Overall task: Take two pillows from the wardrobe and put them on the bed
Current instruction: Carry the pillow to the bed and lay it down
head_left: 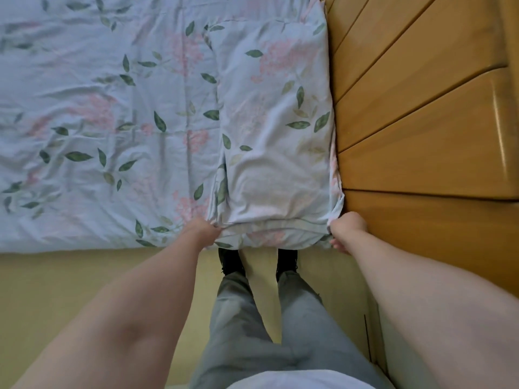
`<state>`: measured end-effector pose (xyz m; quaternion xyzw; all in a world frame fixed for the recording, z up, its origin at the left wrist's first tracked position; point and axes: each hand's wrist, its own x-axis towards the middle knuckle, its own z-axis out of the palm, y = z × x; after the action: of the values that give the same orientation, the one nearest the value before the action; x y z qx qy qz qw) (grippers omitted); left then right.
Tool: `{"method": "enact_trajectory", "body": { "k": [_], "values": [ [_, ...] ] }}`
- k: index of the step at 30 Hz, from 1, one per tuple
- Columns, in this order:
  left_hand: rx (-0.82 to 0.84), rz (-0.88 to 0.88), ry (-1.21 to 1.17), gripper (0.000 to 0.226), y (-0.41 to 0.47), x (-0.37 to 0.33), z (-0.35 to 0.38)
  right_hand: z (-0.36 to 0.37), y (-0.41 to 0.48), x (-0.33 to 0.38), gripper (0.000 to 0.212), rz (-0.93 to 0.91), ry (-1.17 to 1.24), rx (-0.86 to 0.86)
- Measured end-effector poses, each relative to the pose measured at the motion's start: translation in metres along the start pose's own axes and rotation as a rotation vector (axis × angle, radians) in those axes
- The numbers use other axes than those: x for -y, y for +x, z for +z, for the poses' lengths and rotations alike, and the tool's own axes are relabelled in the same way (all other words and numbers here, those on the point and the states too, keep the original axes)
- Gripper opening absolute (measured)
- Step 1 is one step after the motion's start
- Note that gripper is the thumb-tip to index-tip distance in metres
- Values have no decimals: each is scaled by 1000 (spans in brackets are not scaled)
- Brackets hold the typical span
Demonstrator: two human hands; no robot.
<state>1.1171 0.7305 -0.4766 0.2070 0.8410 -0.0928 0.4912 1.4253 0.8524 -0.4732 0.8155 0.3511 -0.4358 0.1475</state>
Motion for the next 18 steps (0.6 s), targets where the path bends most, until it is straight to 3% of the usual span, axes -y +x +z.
{"method": "enact_trajectory", "body": {
  "k": [3,5,7,10,13,18],
  "values": [
    [67,-59,-231,29,-15,8,-3,0,-5,4,21,-19,66,30],
    [34,-72,-280,36,-13,16,-4,1,-2,4,22,-14,82,17],
    [16,-55,-318,38,-15,20,-8,0,3,3,22,-56,46,-100],
    [8,-58,-319,32,-18,25,-14,-5,4,-2,28,-227,-98,-261],
    [-37,-44,-215,24,-27,30,-18,-8,-2,-6,30,-338,-337,-253],
    [-75,-82,8,17,-36,41,-11,-19,-17,-13,39,-338,-789,-172]
  ]
}}
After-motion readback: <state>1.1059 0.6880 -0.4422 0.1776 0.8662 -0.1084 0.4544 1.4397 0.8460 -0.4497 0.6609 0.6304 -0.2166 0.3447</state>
